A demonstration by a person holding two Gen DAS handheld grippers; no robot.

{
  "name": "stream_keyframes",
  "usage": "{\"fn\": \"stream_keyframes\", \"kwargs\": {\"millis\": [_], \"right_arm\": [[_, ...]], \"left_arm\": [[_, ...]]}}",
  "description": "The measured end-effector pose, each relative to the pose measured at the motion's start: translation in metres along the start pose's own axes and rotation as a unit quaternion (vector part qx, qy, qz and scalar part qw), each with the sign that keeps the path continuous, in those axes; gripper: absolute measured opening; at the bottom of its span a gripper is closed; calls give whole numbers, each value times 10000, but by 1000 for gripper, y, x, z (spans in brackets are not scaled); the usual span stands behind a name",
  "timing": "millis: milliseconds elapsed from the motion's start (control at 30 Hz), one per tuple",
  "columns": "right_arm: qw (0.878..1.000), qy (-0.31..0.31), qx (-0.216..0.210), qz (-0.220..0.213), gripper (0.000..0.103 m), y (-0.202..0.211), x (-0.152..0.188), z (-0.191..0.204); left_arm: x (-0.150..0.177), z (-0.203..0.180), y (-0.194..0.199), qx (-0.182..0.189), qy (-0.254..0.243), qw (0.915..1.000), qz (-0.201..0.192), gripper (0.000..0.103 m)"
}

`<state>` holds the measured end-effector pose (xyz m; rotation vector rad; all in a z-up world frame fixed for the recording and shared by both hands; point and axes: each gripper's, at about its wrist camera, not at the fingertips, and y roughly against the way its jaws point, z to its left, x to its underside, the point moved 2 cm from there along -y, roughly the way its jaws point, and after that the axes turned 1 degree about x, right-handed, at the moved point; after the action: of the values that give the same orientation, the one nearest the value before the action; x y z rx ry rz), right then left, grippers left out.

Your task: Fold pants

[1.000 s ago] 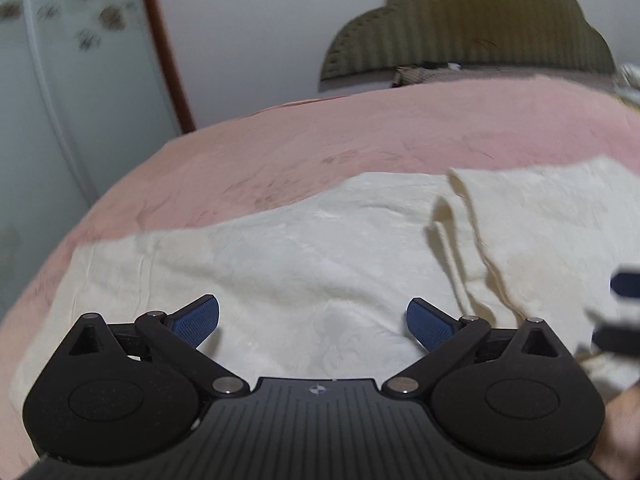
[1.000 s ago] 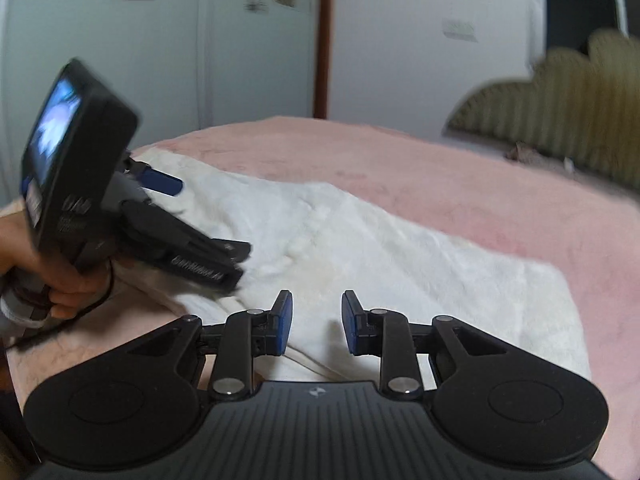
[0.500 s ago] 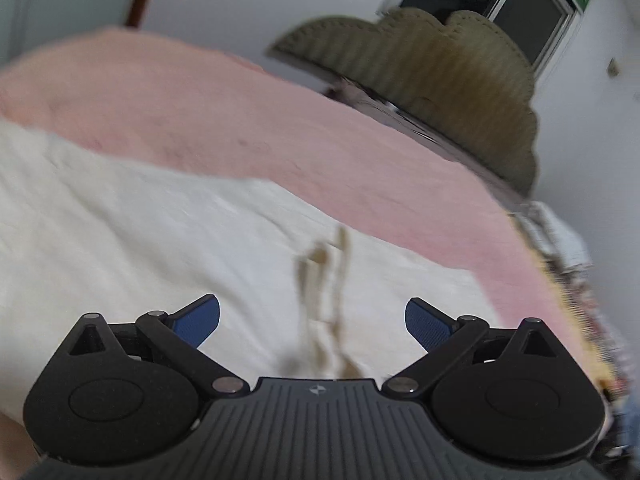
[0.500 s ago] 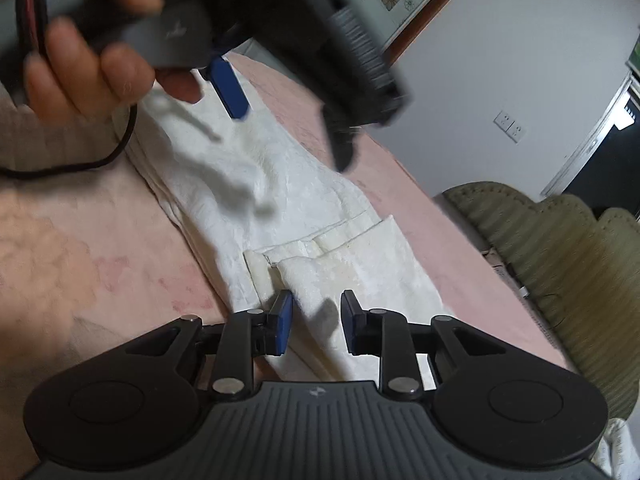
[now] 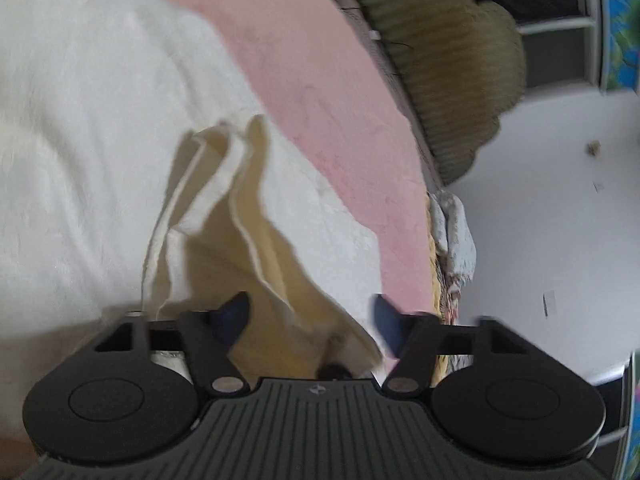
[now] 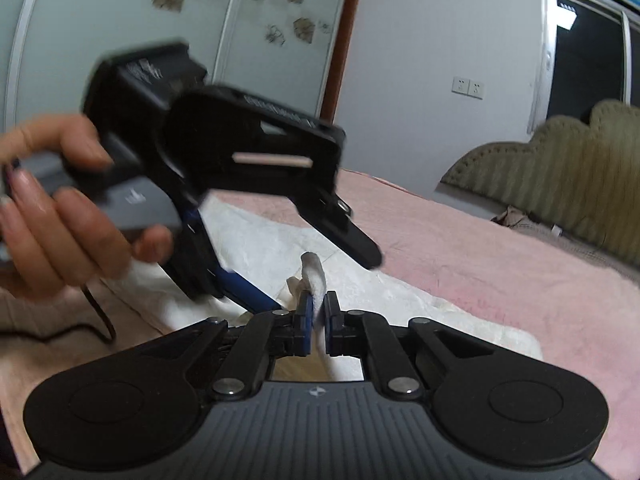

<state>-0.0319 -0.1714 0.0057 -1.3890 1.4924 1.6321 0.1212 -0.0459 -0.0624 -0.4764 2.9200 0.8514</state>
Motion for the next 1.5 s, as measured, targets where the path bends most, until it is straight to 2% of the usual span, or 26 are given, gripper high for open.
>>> {"fn": "stream_keyframes", "kwargs": {"millis": [33, 67, 100, 133, 200, 233, 300, 400, 467, 533, 667, 800, 1067, 1200, 1267, 1333, 1400, 1467, 1500], "right_arm": [[10000, 3, -18, 22, 6, 1, 1, 0], [9999, -34, -134, 92, 6, 1, 2, -2], [9995, -152, -288, 62, 6, 4, 3, -5], [9987, -338, -370, -75, 6, 9, 3, -10], [9934, -1018, -459, -261, 6, 15, 3, -30], [9869, -1499, -497, -333, 6, 16, 5, -44], [9775, -2085, -259, -174, 6, 8, 11, -64], [9851, -1585, 284, 600, 6, -18, 19, -57], [9876, -1340, 188, 799, 6, -29, 24, -42], [9896, -1232, -51, 745, 6, -28, 23, -26], [9928, -838, -174, 834, 6, -35, 23, -3], [9905, -1027, -255, 880, 6, -42, 26, -4], [9916, -848, -232, 952, 6, -44, 23, -2], [9908, -889, -287, 979, 6, -48, 24, -5], [9891, -1012, -435, 980, 7, -45, 22, -13], [9869, -1223, -522, 909, 7, -37, 17, -31], [9877, -1325, -189, 805, 7, -33, 11, -54], [9858, -1456, 162, 825, 7, -34, 6, -79], [9837, -1564, 287, 842, 7, -37, 3, -92]], "left_arm": [[-3, 5, -6, 67, 153, 9999, 2, 29], [-5, 10, -9, 45, 256, 9997, -1, 18], [-5, 14, -10, -12, 303, 9995, -51, 17], [-6, 15, -9, -75, 236, 9996, -152, 10], [-4, 12, -5, -182, -81, 9992, -333, 6], [-2, 7, -2, -304, -314, 9981, -440, 4], [5, -6, 5, -533, -830, 9930, -653, 4], [17, -21, 17, -697, -1328, 9852, -826, 4], [25, -24, 24, -846, -1576, 9799, -885, 2], [32, -23, 26, -1030, -1692, 9755, -961, 2], [34, -11, 31, -1207, -1655, 9731, -1055, 2], [34, -8, 31, -1243, -1703, 9717, -1068, 2], [51, -16, 31, -1705, -2332, 9501, -1177, 2], [49, -13, 29, -1785, -2246, 9515, -1110, 5], [49, -19, 35, -1869, -2342, 9467, -1182, 20], [47, -27, 43, -1999, -2515, 9367, -1389, 21], [44, -36, 44, -2120, -2796, 9253, -1440, 26], [41, -48, 37, -2113, -3053, 9200, -1258, 46], [40, -53, 32, -2082, -3179, 9170, -1217, 50]]}}
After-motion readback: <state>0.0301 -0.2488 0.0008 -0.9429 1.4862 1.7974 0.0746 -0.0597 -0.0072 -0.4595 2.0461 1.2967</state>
